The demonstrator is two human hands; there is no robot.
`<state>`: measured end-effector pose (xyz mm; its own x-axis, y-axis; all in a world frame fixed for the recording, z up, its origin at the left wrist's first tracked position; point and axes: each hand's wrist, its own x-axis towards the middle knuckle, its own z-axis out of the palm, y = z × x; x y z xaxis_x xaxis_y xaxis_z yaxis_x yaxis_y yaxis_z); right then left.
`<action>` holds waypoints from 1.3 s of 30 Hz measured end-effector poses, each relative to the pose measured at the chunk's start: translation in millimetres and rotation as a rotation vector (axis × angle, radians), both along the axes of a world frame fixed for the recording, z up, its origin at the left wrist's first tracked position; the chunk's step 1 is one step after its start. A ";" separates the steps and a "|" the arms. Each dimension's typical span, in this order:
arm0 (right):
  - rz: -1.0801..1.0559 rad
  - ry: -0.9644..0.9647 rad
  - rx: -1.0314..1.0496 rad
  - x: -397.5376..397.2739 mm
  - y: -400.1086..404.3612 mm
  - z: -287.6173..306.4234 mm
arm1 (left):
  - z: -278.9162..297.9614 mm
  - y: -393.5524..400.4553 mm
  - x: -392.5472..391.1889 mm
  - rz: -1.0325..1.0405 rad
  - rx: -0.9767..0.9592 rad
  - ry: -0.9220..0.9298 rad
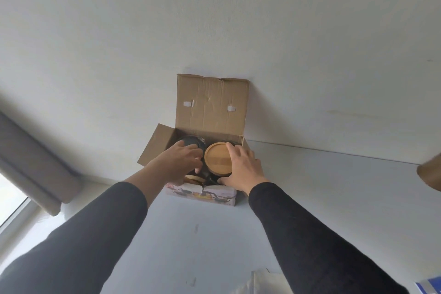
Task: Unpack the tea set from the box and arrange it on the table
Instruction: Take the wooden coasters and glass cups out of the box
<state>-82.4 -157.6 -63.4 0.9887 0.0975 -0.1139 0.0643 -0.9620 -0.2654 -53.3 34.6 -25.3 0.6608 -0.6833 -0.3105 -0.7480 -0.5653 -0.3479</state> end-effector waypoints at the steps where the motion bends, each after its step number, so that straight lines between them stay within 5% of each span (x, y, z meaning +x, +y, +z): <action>1: 0.000 -0.001 -0.007 0.4 0.3 0.0 | -0.6 0.1 -0.3 -0.013 0.003 -0.005; 19: -0.081 0.066 0.001 5.7 10.0 3.3 | -22.3 -2.6 -14.7 0.130 -0.085 -0.111; 33: -0.042 0.040 -0.054 4.0 16.2 24.1 | -15.5 17.1 -29.4 0.407 -0.468 -0.099; 39: -0.134 -0.039 0.006 -9.9 23.0 43.7 | 5.0 21.6 -35.6 0.580 -0.797 0.045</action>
<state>-92.3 -134.6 -19.6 0.9966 -0.0352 -0.0747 -0.0543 -0.9611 -0.2707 -88.9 56.2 -20.2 0.9585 -0.2770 0.0668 -0.2837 -0.9052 0.3164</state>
